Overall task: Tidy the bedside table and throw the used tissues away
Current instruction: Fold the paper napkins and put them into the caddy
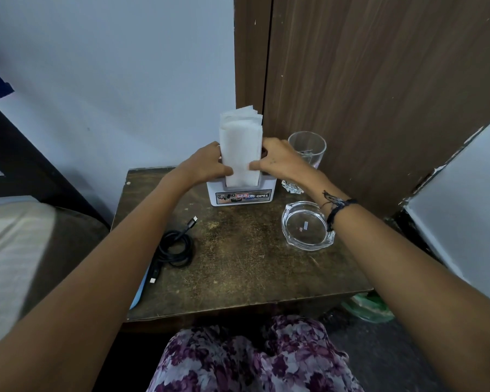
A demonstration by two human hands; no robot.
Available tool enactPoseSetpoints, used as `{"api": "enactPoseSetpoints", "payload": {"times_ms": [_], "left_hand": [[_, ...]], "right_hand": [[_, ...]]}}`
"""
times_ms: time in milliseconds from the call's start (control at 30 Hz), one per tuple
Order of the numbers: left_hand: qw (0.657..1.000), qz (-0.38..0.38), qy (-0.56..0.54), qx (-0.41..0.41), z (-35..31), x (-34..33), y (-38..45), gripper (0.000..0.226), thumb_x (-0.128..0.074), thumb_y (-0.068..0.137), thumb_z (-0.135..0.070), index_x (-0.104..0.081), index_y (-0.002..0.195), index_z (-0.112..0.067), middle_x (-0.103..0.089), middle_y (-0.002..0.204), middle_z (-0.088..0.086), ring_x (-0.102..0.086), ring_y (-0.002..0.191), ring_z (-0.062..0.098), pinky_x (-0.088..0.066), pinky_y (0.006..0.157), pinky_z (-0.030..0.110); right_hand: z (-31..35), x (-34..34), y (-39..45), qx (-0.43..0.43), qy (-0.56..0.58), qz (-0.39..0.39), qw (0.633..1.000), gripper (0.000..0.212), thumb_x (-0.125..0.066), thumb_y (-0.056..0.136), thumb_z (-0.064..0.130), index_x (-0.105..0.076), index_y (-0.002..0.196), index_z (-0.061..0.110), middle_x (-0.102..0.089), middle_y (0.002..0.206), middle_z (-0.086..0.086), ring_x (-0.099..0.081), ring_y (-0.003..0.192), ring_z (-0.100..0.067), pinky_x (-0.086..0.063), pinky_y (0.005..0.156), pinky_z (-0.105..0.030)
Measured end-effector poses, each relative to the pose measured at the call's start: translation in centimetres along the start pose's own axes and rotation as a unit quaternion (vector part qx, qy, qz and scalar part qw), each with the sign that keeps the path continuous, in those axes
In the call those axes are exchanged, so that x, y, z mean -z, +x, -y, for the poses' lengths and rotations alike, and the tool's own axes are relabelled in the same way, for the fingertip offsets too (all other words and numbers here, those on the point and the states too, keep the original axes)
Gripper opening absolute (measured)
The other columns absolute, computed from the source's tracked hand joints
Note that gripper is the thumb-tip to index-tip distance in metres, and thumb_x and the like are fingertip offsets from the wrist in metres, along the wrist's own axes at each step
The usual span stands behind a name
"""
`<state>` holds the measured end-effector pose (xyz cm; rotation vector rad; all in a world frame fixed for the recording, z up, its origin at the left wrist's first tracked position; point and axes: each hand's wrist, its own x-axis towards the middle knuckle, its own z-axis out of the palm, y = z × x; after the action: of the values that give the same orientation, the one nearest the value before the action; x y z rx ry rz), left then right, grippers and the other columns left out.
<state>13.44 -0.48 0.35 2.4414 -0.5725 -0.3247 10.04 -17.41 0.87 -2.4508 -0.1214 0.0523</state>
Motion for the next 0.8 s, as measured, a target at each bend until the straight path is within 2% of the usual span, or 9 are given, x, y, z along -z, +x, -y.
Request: {"api": "enactPoseSetpoints", "payload": {"times_ms": [67,133,233,333,400,533,633,733,800], "left_hand": [[1.000,-0.007,0.012,0.004,0.2,-0.2,0.0,0.045,-0.061,0.085,-0.014,-0.048,0.125,0.001,-0.051,0.126,0.019,-0.053,0.110,0.032,-0.046,0.095,0.043],[0.999,-0.018,0.033,0.004,0.2,-0.5,0.1,0.045,-0.063,0.084,-0.016,-0.050,0.123,0.003,-0.050,0.125,0.020,-0.053,0.108,0.033,-0.046,0.093,0.042],[0.998,-0.024,0.054,0.003,0.1,-0.7,0.0,0.046,-0.065,0.083,-0.018,-0.050,0.122,0.003,-0.050,0.124,0.019,-0.053,0.105,0.031,-0.045,0.090,0.037],[1.000,-0.012,-0.011,0.002,0.2,-0.4,-0.3,0.043,-0.062,0.085,-0.016,-0.048,0.123,-0.004,-0.054,0.123,0.016,-0.054,0.101,0.025,-0.044,0.085,0.033],[0.999,-0.016,-0.040,0.001,0.2,-0.2,-0.6,0.039,-0.057,0.087,-0.013,-0.048,0.124,-0.006,-0.056,0.123,0.013,-0.052,0.099,0.021,-0.040,0.082,0.030],[0.999,-0.030,0.013,-0.001,0.2,-0.4,-0.4,0.033,-0.059,0.085,-0.011,-0.053,0.115,0.003,-0.054,0.118,0.018,-0.052,0.099,0.027,-0.041,0.081,0.033],[0.999,-0.022,0.027,0.004,0.2,-0.5,-0.4,0.036,-0.062,0.084,-0.012,-0.053,0.114,0.005,-0.051,0.109,0.015,-0.051,0.095,0.025,-0.042,0.083,0.034],[1.000,-0.013,-0.016,-0.009,-0.1,-0.5,-0.7,0.041,-0.061,0.086,-0.013,-0.048,0.123,-0.001,-0.054,0.116,0.014,-0.053,0.100,0.025,-0.043,0.083,0.032],[0.998,-0.019,-0.058,-0.006,-0.1,-0.5,-0.8,0.040,-0.056,0.089,-0.012,-0.046,0.127,-0.005,-0.054,0.118,0.011,-0.051,0.102,0.023,-0.040,0.084,0.030]], "right_hand": [[-0.2,0.1,-0.1,0.003,0.036,-0.037,0.999,0.040,-0.067,0.082,0.014,-0.058,0.120,0.010,-0.066,0.113,-0.009,-0.062,0.093,-0.020,-0.052,0.081,-0.036],[-0.7,-0.3,-0.2,-0.003,0.000,-0.041,0.999,0.039,-0.068,0.082,0.017,-0.058,0.120,0.010,-0.065,0.111,-0.011,-0.061,0.095,-0.023,-0.052,0.080,-0.040],[-1.0,-0.7,-0.3,-0.006,-0.044,-0.038,0.998,0.040,-0.067,0.083,0.022,-0.056,0.119,0.010,-0.064,0.105,-0.010,-0.058,0.088,-0.021,-0.046,0.071,-0.034],[-0.8,-0.3,-0.3,-0.001,-0.011,-0.005,1.000,0.044,-0.067,0.082,0.020,-0.054,0.122,0.010,-0.063,0.114,-0.011,-0.061,0.096,-0.023,-0.052,0.080,-0.038],[-0.6,-0.2,-0.5,0.000,0.037,-0.007,0.999,0.045,-0.065,0.084,0.015,-0.051,0.126,0.009,-0.061,0.122,-0.011,-0.060,0.102,-0.021,-0.051,0.084,-0.035],[-0.9,-0.9,-0.7,0.017,0.002,-0.042,0.999,0.049,-0.066,0.083,0.016,-0.050,0.129,0.014,-0.064,0.116,-0.012,-0.060,0.100,-0.026,-0.051,0.086,-0.046],[-1.1,-1.1,-0.7,0.018,-0.016,-0.038,0.999,0.050,-0.068,0.082,0.018,-0.050,0.128,0.016,-0.065,0.112,-0.012,-0.060,0.098,-0.028,-0.051,0.085,-0.049],[-0.8,-0.6,-0.7,0.010,0.013,-0.015,1.000,0.052,-0.068,0.082,0.018,-0.049,0.129,0.014,-0.062,0.120,-0.009,-0.059,0.104,-0.023,-0.051,0.086,-0.041],[-0.7,-0.4,-0.7,0.002,0.073,-0.026,0.997,0.053,-0.068,0.082,0.017,-0.049,0.131,0.014,-0.061,0.122,-0.005,-0.057,0.100,-0.017,-0.049,0.075,-0.026]]}}
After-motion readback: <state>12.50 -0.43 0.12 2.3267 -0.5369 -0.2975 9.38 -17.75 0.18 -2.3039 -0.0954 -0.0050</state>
